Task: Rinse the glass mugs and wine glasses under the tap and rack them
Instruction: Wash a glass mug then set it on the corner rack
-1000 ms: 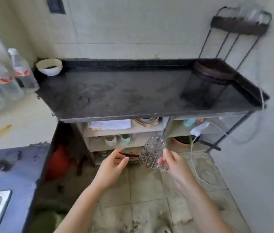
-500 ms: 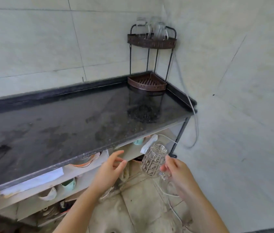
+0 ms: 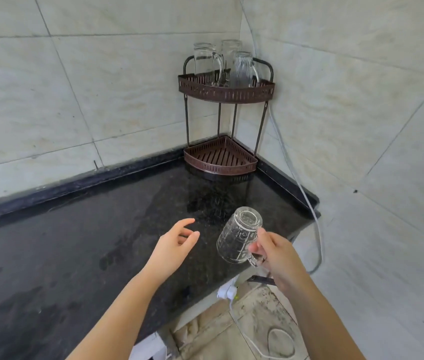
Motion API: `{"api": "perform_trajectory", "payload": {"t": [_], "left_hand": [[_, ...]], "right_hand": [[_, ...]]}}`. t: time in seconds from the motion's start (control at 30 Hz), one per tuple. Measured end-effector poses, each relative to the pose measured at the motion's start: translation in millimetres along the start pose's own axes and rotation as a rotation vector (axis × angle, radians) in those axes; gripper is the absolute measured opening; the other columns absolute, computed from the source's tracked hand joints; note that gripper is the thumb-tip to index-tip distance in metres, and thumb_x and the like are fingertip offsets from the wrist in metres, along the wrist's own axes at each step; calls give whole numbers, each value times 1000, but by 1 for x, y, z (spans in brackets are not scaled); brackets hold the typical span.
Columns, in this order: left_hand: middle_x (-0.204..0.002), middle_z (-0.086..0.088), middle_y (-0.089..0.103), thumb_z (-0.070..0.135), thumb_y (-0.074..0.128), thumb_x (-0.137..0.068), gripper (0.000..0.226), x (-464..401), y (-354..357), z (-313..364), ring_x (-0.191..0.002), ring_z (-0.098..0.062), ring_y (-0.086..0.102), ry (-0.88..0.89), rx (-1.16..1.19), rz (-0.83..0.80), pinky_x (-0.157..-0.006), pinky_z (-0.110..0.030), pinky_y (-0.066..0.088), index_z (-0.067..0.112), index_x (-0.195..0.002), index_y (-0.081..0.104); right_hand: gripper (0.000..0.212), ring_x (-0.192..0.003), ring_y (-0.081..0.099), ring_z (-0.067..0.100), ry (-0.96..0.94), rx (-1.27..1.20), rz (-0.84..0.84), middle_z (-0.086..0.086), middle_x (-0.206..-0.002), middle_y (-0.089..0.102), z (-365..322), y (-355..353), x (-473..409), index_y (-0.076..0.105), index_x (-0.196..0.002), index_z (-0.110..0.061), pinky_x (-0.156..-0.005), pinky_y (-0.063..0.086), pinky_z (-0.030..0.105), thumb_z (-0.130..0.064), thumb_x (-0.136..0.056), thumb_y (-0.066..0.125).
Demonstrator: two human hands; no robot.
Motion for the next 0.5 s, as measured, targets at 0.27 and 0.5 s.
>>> {"api": "perform_trajectory", "payload": {"t": [0.27,0.5], "left_hand": [[-102,10,64,33,52,-95,39,-137,10,15,-94,-7,63,-11,-17,-14,-79,-16,46,30,-133,46],[-107,11,60,32,51,-95,42,-272,39,35,-97,-5,58,-74,-54,25,-85,-20,46,26,-136,44]], "right_hand": [[38,-98,62,15,9,-5,-30,5,-89,69,-39,-3,-145,61,-79,-11,-85,47,36,-35,-100,39],[33,-89,60,8,-11,49,-107,1,-89,67,-87,-3,-307,61,-82,-15,-82,43,33,-34,-100,40]]}}
Point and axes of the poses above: each hand's wrist, its own x-axis away from the middle knuckle, its own y-axis out of the palm, z = x × y, the point moved 4 cm from there along -x, towards the middle knuckle
